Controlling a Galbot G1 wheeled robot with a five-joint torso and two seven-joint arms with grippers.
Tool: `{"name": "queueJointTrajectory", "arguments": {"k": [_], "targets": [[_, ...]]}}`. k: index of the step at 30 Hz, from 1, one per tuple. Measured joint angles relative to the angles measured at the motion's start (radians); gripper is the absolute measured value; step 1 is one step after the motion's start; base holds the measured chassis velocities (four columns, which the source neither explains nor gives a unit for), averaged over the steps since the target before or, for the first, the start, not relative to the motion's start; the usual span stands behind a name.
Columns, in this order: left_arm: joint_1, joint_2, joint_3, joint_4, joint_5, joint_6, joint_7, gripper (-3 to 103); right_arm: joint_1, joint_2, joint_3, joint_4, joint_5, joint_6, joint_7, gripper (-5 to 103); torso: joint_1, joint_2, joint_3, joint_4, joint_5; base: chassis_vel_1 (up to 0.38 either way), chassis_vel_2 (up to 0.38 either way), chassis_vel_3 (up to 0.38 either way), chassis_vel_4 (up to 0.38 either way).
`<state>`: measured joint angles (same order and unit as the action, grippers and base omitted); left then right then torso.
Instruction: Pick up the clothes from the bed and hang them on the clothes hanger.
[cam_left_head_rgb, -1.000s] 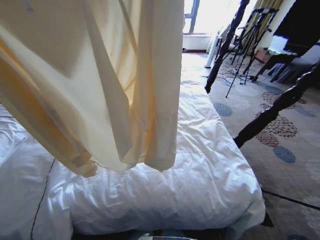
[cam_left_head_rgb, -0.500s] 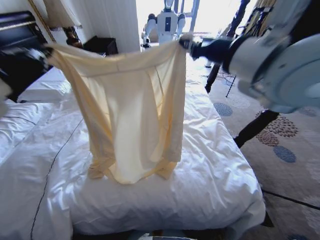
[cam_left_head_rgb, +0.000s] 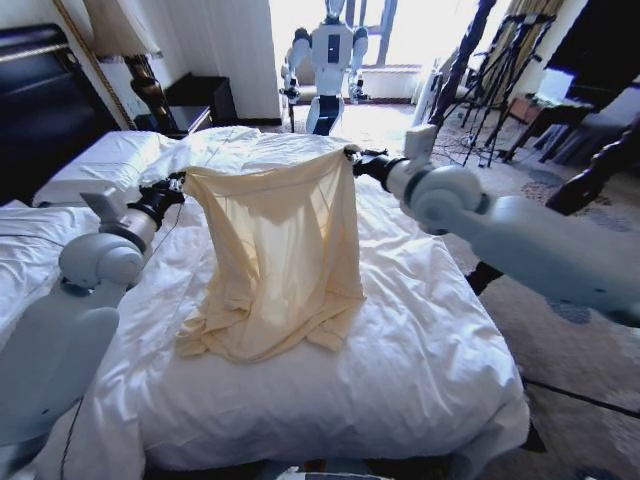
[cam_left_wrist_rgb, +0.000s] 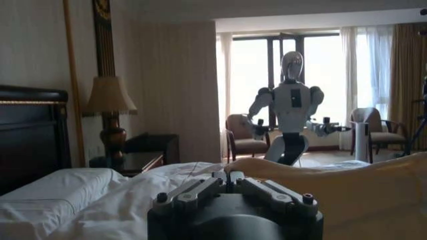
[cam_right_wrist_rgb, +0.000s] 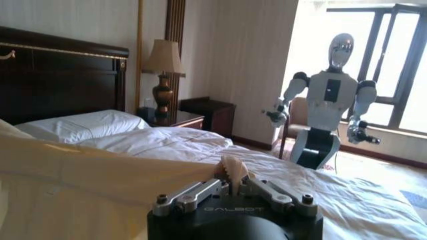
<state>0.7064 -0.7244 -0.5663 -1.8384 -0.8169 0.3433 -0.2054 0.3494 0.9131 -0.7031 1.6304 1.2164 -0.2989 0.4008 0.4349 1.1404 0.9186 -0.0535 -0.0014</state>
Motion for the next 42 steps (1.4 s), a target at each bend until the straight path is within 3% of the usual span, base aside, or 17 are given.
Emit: {"name": "queueJointTrajectory", "arguments": {"k": [3,4,5,9,12,13,14,18,20,24,29,34,38,40,41,42], "targets": [[-0.037,-0.012,0.045,0.054,0.005,-0.012,0.01,0,-0.022,0.064,-0.001,-0.089,-0.057,0.024,-0.012,0,0.0,0.0,0.0,-0.0007,0.0004,0.0,0.0,0.0,0.0],[-0.065,-0.023,0.087,0.096,0.009,-0.016,0.023,0,-0.037,0.12,-0.001,-0.161,-0.103,0.037,-0.02,0,0.0,0.0,0.0,-0.0012,0.0009,0.0,0.0,0.0,0.0],[-0.065,-0.023,0.087,0.096,0.009,-0.016,0.023,0,-0.037,0.12,-0.001,-0.161,-0.103,0.037,-0.02,0,0.0,0.0,0.0,-0.0012,0.0009,0.0,0.0,0.0,0.0],[-0.157,-0.061,0.21,0.254,0.071,-0.051,0.059,0,-0.058,0.24,0.015,-0.349,-0.234,0.064,-0.055,0,0.0,0.0,0.0,-0.0008,0.0002,0.0,0.0,0.0,0.0],[-0.202,-0.08,0.251,0.319,0.099,-0.07,0.066,0,-0.058,0.271,0.019,-0.41,-0.27,0.076,-0.078,0,0.0,0.0,0.0,-0.0003,0.0002,0.0,0.0,0.0,0.0],[-0.272,-0.108,0.306,0.413,0.128,-0.097,0.071,0,-0.058,0.311,0.026,-0.493,-0.304,0.09,-0.112,0,0.0,0.0,0.0,-0.0005,0.0005,0.0,0.0,0.0,0.0],[-0.272,-0.108,0.306,0.413,0.128,-0.097,0.071,0,-0.058,0.311,0.026,-0.493,-0.304,0.09,-0.112,0,0.0,0.0,0.0,-0.0005,0.0005,0.0,0.0,0.0,0.0],[-0.442,-0.179,0.452,0.65,0.191,-0.168,0.095,0,-0.058,0.417,0.05,-0.697,-0.38,0.131,-0.181,0,0.0,0.0,0.0,-0.0013,0.0013,0.0,0.0,0.0,0.0],[-0.462,-0.19,0.473,0.683,0.2,-0.179,0.102,0,-0.059,0.432,0.055,-0.725,-0.391,0.136,-0.189,0,0.0,0.0,0.0,-0.0011,0.0013,0.0,0.0,0.0,0.0],[-0.549,-0.289,0.569,0.876,0.244,-0.241,0.123,0,-0.085,0.495,0.07,-0.822,-0.432,0.141,-0.214,0,0.0,0.0,0.0,-0.0007,0.0007,0.0,0.0,0.0,0.0],[-0.556,-0.343,0.587,0.935,0.265,-0.261,0.123,0,-0.127,0.497,0.073,-0.829,-0.456,0.136,-0.188,0,0.0,0.0,0.0,-0.0009,0.001,0.0,0.0,0.0,0.0],[-0.543,-0.395,0.586,0.987,0.328,-0.289,0.117,0,-0.184,0.481,0.088,-0.829,-0.486,0.101,-0.116,-3,0.0,0.0,0.0,-0.0012,0.0009,0.0,0.0,0.0,0.0],[-0.526,-0.396,0.583,0.977,0.347,-0.228,0.115,6,-0.2,0.487,0.132,-0.827,-0.45,0.021,-0.063,-2,0.0,0.0,0.0,-0.0011,0.0009,0.0,0.0,0.0,0.0],[-0.506,-0.384,0.58,0.948,0.345,-0.19,0.118,16,-0.201,0.507,0.199,-0.83,-0.332,-0.081,-0.006,5,0.0,0.0,0.0,-0.0007,0.001,0.0,0.0,0.0,0.0],[-0.506,-0.384,0.58,0.948,0.345,-0.19,0.118,16,-0.201,0.507,0.199,-0.83,-0.332,-0.081,-0.006,5,0.0,0.0,0.0,-0.0007,0.001,0.0,0.0,0.0,0.0],[-0.489,-0.369,0.576,0.926,0.336,-0.173,0.118,22,-0.201,0.517,0.256,-0.83,-0.251,-0.149,0.026,9,0.0,0.0,0.0,-0.0006,0.0007,0.0,0.0,0.0,0.0]]}}
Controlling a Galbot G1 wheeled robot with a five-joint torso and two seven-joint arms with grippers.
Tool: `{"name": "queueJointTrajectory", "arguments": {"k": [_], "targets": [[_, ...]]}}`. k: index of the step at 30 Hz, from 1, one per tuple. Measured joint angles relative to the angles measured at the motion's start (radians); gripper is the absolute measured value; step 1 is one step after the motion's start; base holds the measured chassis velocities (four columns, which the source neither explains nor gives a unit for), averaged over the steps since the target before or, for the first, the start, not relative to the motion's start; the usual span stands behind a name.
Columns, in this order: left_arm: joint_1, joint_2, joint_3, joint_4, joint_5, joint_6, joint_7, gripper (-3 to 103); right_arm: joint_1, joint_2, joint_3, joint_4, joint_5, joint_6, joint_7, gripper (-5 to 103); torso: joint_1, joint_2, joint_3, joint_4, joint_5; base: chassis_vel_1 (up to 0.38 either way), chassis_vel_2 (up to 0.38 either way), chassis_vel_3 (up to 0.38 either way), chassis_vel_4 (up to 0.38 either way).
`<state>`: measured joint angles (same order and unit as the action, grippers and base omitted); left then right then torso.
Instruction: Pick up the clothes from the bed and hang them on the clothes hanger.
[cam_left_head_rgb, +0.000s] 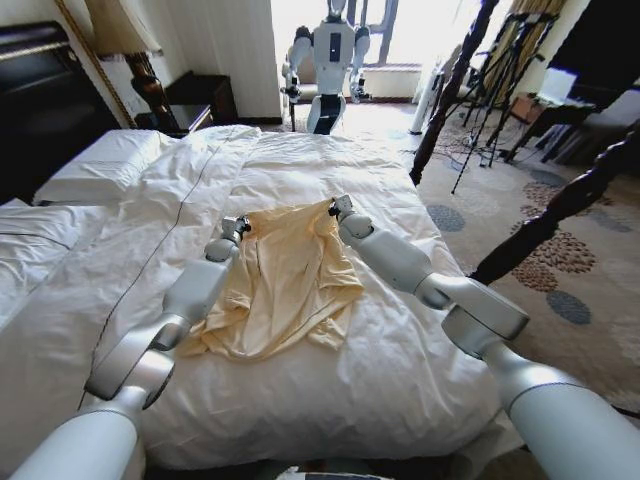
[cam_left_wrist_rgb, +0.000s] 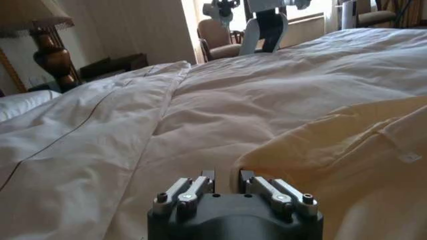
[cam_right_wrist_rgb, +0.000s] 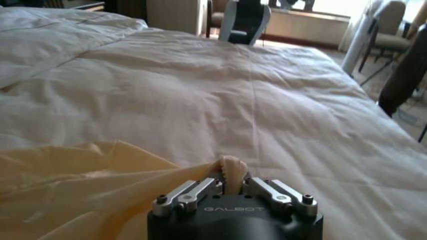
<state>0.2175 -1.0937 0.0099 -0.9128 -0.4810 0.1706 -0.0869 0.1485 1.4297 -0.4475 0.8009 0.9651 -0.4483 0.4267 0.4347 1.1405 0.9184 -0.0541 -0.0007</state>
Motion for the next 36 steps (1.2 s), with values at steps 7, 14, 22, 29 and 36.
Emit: {"name": "queueJointTrajectory", "arguments": {"k": [7,14,22,29,36], "targets": [[0.054,0.064,-0.03,-0.069,-0.018,0.043,0.017,43,0.006,-0.02,0.114,0.02,0.192,-0.144,0.051,34,0.0,0.0,0.0,-0.0003,0.0001,0.0,0.0,0.0,0.0],[0.152,0.126,-0.091,-0.197,-0.047,0.078,0.022,70,-0.014,-0.092,0.111,0.095,0.233,-0.152,0.083,56,0.0,0.0,0.0,-0.0004,0.0002,0.0,0.0,0.0,0.0],[0.29,0.171,-0.198,-0.45,-0.226,0.218,-0.021,98,-0.078,-0.154,0.095,0.25,0.294,-0.039,0.114,89,0.0,0.0,0.0,-0.0001,0.0,0.0,0.0,0.0,0.0],[0.303,0.125,-0.191,-0.512,-0.379,0.276,-0.112,100,-0.176,-0.097,0.152,0.272,0.34,0.118,0.172,100,0.0,0.0,0.0,-0.0003,0.0002,0.0,0.0,0.0,0.0],[0.268,0.021,-0.171,-0.411,-0.429,0.24,-0.185,100,-0.216,-0.019,0.212,0.209,0.305,0.18,0.155,100,0.0,0.0,0.0,-0.0002,0.0001,0.0,0.0,0.0,0.0]]}}
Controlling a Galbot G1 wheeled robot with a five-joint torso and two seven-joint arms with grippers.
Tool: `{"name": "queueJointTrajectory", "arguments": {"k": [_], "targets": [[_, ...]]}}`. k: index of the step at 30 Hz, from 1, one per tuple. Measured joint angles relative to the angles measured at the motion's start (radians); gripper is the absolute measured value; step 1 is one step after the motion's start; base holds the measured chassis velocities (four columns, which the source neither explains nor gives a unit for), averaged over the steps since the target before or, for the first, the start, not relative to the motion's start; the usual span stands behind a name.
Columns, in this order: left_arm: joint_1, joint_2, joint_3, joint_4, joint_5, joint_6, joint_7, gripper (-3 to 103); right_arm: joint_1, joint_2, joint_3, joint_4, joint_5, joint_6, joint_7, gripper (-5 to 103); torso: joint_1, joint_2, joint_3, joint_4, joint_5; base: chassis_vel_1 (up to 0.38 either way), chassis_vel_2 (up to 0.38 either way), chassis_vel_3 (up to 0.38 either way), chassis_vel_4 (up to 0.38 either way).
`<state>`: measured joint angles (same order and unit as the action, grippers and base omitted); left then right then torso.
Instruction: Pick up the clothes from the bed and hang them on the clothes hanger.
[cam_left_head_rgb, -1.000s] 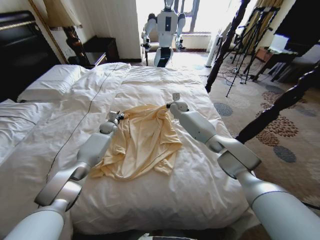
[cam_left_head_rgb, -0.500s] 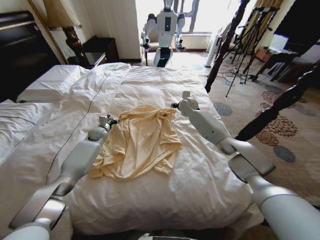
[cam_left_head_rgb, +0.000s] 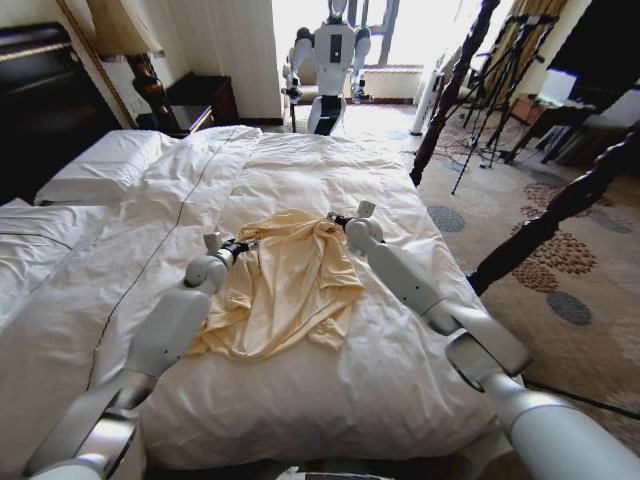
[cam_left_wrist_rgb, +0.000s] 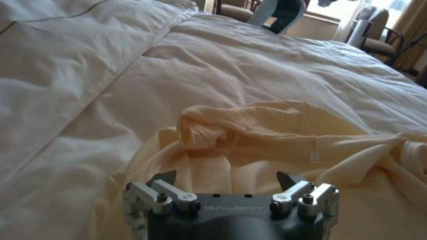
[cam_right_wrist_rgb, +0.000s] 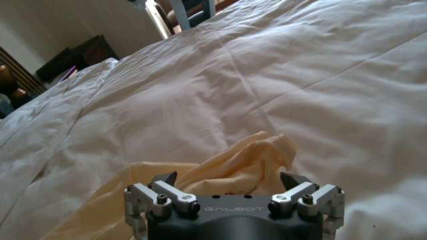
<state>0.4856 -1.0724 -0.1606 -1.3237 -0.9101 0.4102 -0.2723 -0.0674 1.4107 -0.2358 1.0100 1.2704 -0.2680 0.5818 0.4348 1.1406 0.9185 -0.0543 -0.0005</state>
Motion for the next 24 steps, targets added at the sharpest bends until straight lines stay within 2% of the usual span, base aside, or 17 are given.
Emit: {"name": "queueJointTrajectory", "arguments": {"k": [4,8,9,10,13,16,19,20,23,24], "targets": [[-0.029,-0.059,0.01,0.064,-0.009,-0.03,-0.034,100,-0.018,0.032,0.009,-0.038,-0.054,0.005,-0.028,100,0.0,0.0,0.0,-0.0002,0.0002,0.0,0.0,0.0,0.0],[-0.04,-0.08,0.018,0.088,-0.008,-0.04,-0.036,100,-0.019,0.051,0.01,-0.071,-0.079,0.003,-0.052,100,0.0,0.0,0.0,-0.0002,0.0001,0.0,0.0,0.0,0.0],[-0.045,-0.087,0.021,0.098,-0.006,-0.045,-0.036,103,-0.018,0.065,0.013,-0.093,-0.097,0.001,-0.066,100,0.0,0.0,0.0,-0.0002,0.0002,0.0,0.0,0.0,0.0],[-0.049,-0.094,0.024,0.111,-0.004,-0.053,-0.035,98,-0.016,0.084,0.019,-0.119,-0.125,-0.002,-0.082,100,0.0,0.0,0.0,-0.0002,0.0002,0.0,0.0,0.0,0.0],[-0.051,-0.098,0.028,0.121,0.001,-0.061,-0.027,97,-0.012,0.107,0.025,-0.146,-0.161,-0.009,-0.101,100,0.0,0.0,0.0,-0.0001,0.0,0.0,0.0,0.0,0.0],[-0.051,-0.099,0.029,0.128,0.004,-0.074,-0.013,92,-0.002,0.139,0.034,-0.185,-0.209,-0.015,-0.126,100,0.0,0.0,0.0,0.0002,0.0001,0.0,0.0,0.0,0.0],[-0.051,-0.1,0.028,0.135,0.005,-0.092,0.011,85,0.017,0.187,0.083,-0.247,-0.273,-0.016,-0.149,100,0.0,0.0,0.0,0.0002,0.0,0.0,0.0,0.0,0.0],[-0.051,-0.1,0.028,0.135,0.005,-0.092,0.011,85,0.017,0.187,0.083,-0.247,-0.273,-0.016,-0.149,100,0.0,0.0,0.0,0.0002,0.0,0.0,0.0,0.0,0.0],[-0.055,-0.098,0.025,0.154,0.005,-0.102,0.041,72,0.047,0.201,0.111,-0.311,-0.32,-0.016,-0.187,100,0.0,0.0,0.0,0.0001,-0.0001,0.0,0.0,0.0,0.0],[-0.055,-0.098,0.025,0.154,0.005,-0.102,0.041,72,0.047,0.201,0.111,-0.311,-0.32,-0.016,-0.187,100,0.0,0.0,0.0,0.0001,-0.0001,0.0,0.0,0.0,0.0]]}}
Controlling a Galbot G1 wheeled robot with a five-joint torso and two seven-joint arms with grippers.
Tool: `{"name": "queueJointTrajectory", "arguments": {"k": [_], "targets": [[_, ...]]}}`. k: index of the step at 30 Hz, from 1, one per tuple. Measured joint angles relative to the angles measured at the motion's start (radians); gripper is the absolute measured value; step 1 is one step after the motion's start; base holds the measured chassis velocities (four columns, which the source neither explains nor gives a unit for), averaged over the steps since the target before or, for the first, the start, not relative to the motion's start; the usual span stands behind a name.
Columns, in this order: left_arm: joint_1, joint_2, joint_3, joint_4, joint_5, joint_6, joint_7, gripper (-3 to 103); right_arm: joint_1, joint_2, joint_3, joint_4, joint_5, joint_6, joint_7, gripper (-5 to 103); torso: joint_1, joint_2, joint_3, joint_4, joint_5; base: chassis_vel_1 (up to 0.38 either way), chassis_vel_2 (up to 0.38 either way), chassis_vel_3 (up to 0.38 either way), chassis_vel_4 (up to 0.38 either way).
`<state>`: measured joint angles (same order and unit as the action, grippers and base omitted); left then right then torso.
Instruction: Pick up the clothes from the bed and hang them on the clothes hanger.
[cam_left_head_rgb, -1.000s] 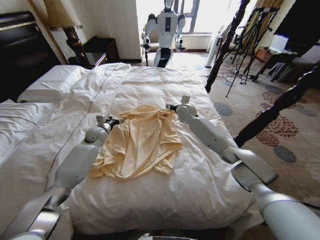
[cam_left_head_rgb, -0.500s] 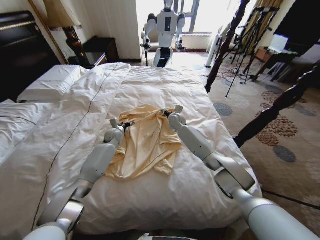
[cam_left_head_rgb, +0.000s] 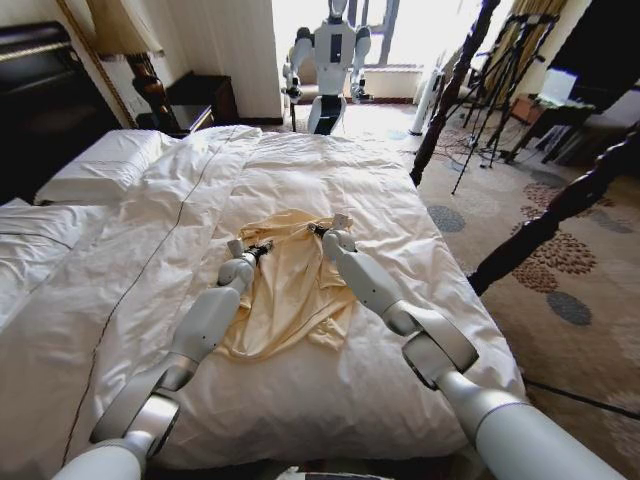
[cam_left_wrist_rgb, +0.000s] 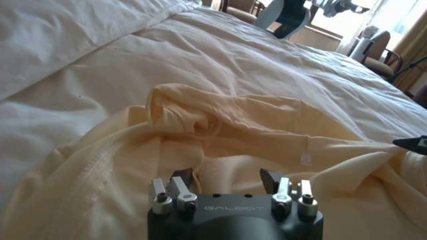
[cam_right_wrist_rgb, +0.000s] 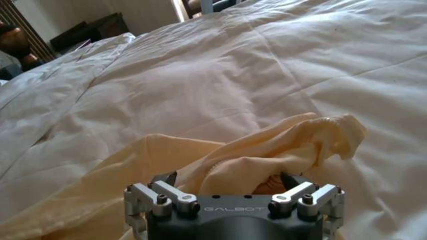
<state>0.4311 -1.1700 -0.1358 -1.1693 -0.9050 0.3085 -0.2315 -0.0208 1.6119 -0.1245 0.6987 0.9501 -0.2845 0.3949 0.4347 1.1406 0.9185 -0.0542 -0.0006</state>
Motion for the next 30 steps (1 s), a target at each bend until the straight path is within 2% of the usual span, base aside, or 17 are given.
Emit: {"name": "queueJointTrajectory", "arguments": {"k": [5,7,8,9,11,12,14,16,19,21,24,25,26,29,30], "targets": [[-0.032,-0.018,0.0,0.057,0.001,-0.034,0.024,56,0.012,0.0,0.027,-0.051,-0.042,0.0,-0.026,101,0.0,0.0,0.0,-0.0002,0.0002,0.0,0.0,0.0,0.0],[-0.052,-0.033,-0.004,0.083,0.001,-0.054,0.033,48,0.012,-0.001,0.028,-0.056,-0.054,0.001,-0.031,98,0.0,0.0,0.0,-0.0003,0.0002,0.0,0.0,0.0,0.0],[-0.052,-0.033,-0.004,0.083,0.001,-0.054,0.033,48,0.012,-0.001,0.028,-0.056,-0.054,0.001,-0.031,98,0.0,0.0,0.0,-0.0003,0.0002,0.0,0.0,0.0,0.0],[-0.062,-0.037,-0.004,0.09,0.006,-0.06,0.037,44,0.012,-0.001,0.025,-0.055,-0.054,0.001,-0.031,94,0.0,0.0,0.0,-0.0004,0.0005,0.0,0.0,0.0,0.0],[-0.064,-0.038,-0.005,0.091,0.019,-0.062,0.039,41,0.012,-0.002,0.022,-0.052,-0.052,0.001,-0.029,94,0.0,0.0,0.0,-0.0004,0.0005,0.0,0.0,0.0,0.0],[-0.065,-0.038,-0.008,0.087,0.048,-0.062,0.045,36,0.012,-0.002,0.017,-0.046,-0.045,0.0,-0.025,88,0.0,0.0,0.0,-0.0003,0.0002,0.0,0.0,0.0,0.0],[-0.065,-0.037,-0.008,0.083,0.07,-0.062,0.048,36,0.012,-0.002,0.013,-0.04,-0.039,-0.001,-0.022,88,0.0,0.0,0.0,-0.0002,0.0002,0.0,0.0,0.0,0.0],[-0.071,-0.035,-0.003,0.09,0.105,-0.067,0.051,47,0.014,-0.002,0.005,-0.034,-0.029,-0.002,-0.02,88,0.0,0.0,0.0,0.0,0.0002,0.0,0.0,0.0,0.0],[-0.11,-0.045,0.017,0.17,0.158,-0.1,0.059,64,0.015,-0.003,-0.001,-0.025,-0.021,-0.003,-0.019,90,0.0,0.0,0.0,-0.0001,0.0001,0.0,0.0,0.0,0.0],[-0.128,-0.051,0.02,0.204,0.178,-0.114,0.067,64,0.016,-0.003,-0.003,-0.022,-0.018,-0.003,-0.018,91,0.0,0.0,0.0,-0.0002,0.0002,0.0,0.0,0.0,0.0],[-0.172,-0.067,0.03,0.294,0.228,-0.147,0.093,80,0.015,-0.003,-0.02,-0.007,-0.003,-0.003,-0.013,97,0.0,0.0,0.0,-0.0003,0.0002,0.0,0.0,0.0,0.0],[-0.172,-0.067,0.03,0.294,0.228,-0.147,0.093,80,0.015,-0.003,-0.02,-0.007,-0.003,-0.003,-0.013,97,0.0,0.0,0.0,-0.0003,0.0002,0.0,0.0,0.0,0.0],[-0.182,-0.073,0.029,0.319,0.257,-0.156,0.092,85,0.015,-0.003,-0.028,0.002,0.006,-0.003,-0.01,97,0.0,0.0,0.0,-0.0003,0.0002,0.0,0.0,0.0,0.0],[-0.165,-0.071,0.009,0.301,0.309,-0.147,0.06,94,0.015,-0.004,-0.04,0.014,0.019,-0.005,-0.004,98,0.0,0.0,0.0,-0.0003,0.0003,0.0,0.0,0.0,0.0],[-0.139,-0.063,-0.009,0.255,0.323,-0.125,0.039,89,0.015,-0.006,-0.043,0.015,0.02,-0.006,-0.005,98,0.0,0.0,0.0,-0.0003,0.0001,0.0,0.0,0.0,0.0]]}}
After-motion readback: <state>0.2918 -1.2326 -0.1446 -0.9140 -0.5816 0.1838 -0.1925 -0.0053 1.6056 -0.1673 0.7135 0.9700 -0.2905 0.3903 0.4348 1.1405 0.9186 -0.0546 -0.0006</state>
